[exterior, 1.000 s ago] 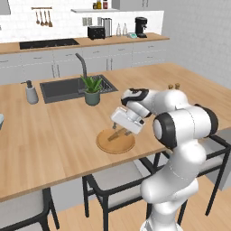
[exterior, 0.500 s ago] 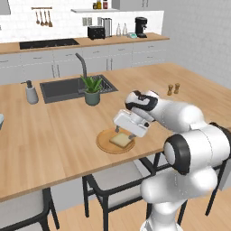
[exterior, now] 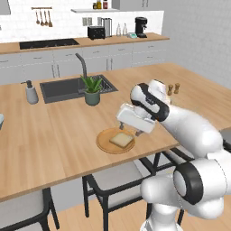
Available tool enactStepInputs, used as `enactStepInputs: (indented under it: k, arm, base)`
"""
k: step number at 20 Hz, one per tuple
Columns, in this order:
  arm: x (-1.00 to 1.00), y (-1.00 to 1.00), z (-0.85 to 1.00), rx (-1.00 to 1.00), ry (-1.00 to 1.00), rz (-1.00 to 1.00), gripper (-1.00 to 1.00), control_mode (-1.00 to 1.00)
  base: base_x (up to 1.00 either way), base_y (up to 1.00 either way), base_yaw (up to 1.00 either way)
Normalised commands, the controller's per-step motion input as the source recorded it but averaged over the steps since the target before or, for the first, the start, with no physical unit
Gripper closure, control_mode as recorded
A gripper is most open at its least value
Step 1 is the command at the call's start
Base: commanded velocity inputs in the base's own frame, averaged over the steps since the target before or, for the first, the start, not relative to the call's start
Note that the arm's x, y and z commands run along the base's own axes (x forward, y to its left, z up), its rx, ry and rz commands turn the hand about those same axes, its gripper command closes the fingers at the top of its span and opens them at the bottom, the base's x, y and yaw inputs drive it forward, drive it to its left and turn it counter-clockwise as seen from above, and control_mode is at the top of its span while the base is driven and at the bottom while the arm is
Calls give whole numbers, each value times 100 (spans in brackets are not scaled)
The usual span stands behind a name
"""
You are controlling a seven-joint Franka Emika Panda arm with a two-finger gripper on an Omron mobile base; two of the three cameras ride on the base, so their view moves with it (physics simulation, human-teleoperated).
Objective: Start the toaster. Once the lever pops up, take the bread to the plate on the dining counter.
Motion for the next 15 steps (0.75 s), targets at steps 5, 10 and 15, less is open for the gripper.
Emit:
enactStepInputs:
  k: [5,10,15]
  arm:
    - [-88,-22,0,-24,-5,0,-100,-100]
    - [-68,-34,37,-16,-20,0,-100,-100]
    - [-23,-41,78,-5,-16,0,-100,-100]
  base:
    - [0,0,0]
    - [0,0,0]
    - [0,0,0]
